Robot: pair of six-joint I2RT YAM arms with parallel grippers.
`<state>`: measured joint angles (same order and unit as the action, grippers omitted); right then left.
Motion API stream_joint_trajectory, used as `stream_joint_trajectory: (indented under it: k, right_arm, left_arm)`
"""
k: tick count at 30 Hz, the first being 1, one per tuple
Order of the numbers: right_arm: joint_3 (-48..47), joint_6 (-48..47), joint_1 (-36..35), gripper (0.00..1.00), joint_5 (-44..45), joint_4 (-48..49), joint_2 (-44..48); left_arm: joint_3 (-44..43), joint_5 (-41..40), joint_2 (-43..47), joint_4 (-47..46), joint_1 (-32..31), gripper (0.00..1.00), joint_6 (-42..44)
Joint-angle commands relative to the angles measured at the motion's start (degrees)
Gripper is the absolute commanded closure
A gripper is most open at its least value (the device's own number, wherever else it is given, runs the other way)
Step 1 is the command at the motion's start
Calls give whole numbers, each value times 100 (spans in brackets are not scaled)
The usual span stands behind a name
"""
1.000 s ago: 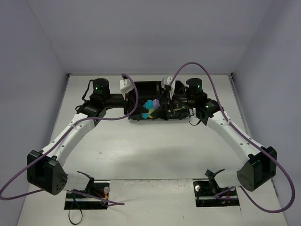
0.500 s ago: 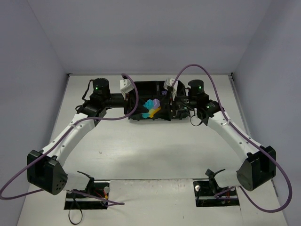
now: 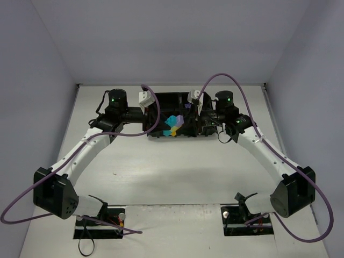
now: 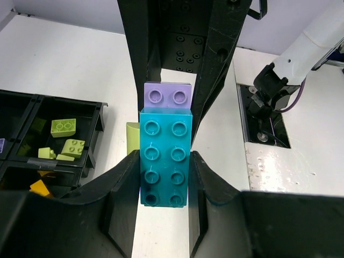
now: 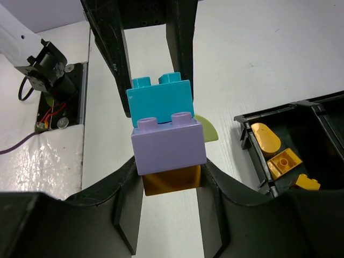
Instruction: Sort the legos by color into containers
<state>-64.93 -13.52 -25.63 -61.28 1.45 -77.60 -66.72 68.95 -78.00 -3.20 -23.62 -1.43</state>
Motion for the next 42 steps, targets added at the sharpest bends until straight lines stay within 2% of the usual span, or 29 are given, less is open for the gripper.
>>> stream_joint_trajectory:
  k: [1, 2, 4, 9, 12, 16, 18, 20, 21, 22, 25, 26, 28, 42]
  right_arm:
    - [-257, -125, -4, 93, -165, 320, -9]
    - [-240, -125, -4, 98, -165, 320, -9]
    - [-231, -116, -4, 100, -165, 320, 0]
    - [-231, -107, -4, 100, -148, 320, 35]
    - [-248, -90, -4, 100, -156, 320, 35]
    - [-275, -63, -4, 100, -165, 329, 8]
    - [-275, -54, -4, 100, -165, 329, 0]
    - [-275, -28, -4, 100, -192, 329, -18]
    - [-284, -19, -4, 100, -200, 329, -18]
    - [-275, -2, -4, 100, -201, 329, -27]
    - [-222, 7, -4, 100, -201, 329, -9]
    - [-179, 16, -4, 100, -192, 329, 17]
    - [-117, 16, -4, 100, -174, 320, 61]
    - [709, 218, 269, 100, 2, 312, 386]
  left_arm:
    - [-201, 101, 83, -436, 15, 100, 64]
    - [-210, 93, 74, -427, 15, 100, 55]
    - [-236, 84, 65, -383, 15, 90, 73]
    - [-289, 84, 13, -155, 15, 54, 134]
    - [-307, 84, -5, -119, -11, 46, 134]
    - [-307, 84, 4, -84, -11, 46, 134]
    - [-289, 66, -5, -75, -11, 46, 134]
    - [-272, 57, -5, -75, -20, 52, 134]
    - [-272, 14, -5, -75, -20, 58, 117]
    - [-272, -30, -5, -75, -11, 67, 108]
    - [-263, -74, 4, -136, -20, 78, 99]
    - [-254, -83, 4, -137, -11, 89, 99]
    - [-210, -101, 21, -189, -11, 100, 108]
    - [10, -75, -75, -628, 147, 100, -235]
